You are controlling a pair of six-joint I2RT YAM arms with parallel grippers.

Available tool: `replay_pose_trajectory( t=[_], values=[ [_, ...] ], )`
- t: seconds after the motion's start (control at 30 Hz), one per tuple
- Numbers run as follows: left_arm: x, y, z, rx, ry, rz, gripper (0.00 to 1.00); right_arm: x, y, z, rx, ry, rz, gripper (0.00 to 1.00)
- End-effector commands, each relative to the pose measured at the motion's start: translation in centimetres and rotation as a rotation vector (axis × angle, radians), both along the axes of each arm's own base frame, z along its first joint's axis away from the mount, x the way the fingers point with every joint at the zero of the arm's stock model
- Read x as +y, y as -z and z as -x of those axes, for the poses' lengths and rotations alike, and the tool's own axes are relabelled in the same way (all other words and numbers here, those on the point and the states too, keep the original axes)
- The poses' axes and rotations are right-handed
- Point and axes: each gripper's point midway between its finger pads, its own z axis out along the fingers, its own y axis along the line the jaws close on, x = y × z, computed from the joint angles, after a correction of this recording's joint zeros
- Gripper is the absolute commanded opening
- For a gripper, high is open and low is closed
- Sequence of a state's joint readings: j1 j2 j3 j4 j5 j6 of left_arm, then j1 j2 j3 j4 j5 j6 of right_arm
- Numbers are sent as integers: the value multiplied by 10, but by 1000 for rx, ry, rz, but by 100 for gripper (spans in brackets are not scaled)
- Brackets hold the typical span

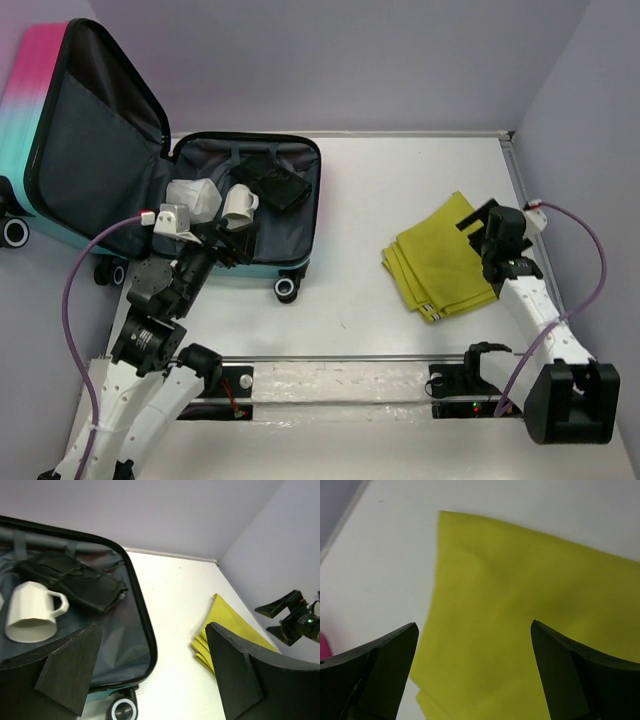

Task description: Pack the luggage

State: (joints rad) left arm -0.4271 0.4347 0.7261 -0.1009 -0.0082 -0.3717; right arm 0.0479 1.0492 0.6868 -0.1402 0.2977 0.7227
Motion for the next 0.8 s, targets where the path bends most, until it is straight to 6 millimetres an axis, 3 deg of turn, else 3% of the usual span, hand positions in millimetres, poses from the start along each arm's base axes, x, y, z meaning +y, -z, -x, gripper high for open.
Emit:
replay_pose_trajectory(
  t=[0.0,0.03,0.13,0.17,0.23,0.3,0.4,0.53,0.7,0.73,0.77],
  values=[
    [-32,-7,3,-4,151,16,96,-74,44,73,165,351,56,100],
    [-37,-5,3,6,173,11,96,-87,42,84,158,407,57,100],
    [-48,1,6,26,224,-10,96,-108,69,125,252,578,-11,100],
    [-50,3,6,30,230,-22,96,-109,71,128,247,589,-34,100],
    [-52,6,8,33,238,-40,96,-99,74,131,242,560,-113,100],
    [-53,9,10,41,241,-55,96,-101,71,132,260,581,-125,100],
    [-52,10,12,40,236,-68,97,-102,101,149,417,651,-194,100],
    [-55,14,15,46,250,-80,97,-78,141,152,513,608,-313,100],
    [-67,26,15,83,305,-104,98,-51,161,113,461,368,-413,100],
    [-70,27,16,92,319,-102,98,-37,160,92,413,227,-448,95],
    [-73,28,16,98,334,-103,98,-31,160,84,404,174,-465,93]
  ],
)
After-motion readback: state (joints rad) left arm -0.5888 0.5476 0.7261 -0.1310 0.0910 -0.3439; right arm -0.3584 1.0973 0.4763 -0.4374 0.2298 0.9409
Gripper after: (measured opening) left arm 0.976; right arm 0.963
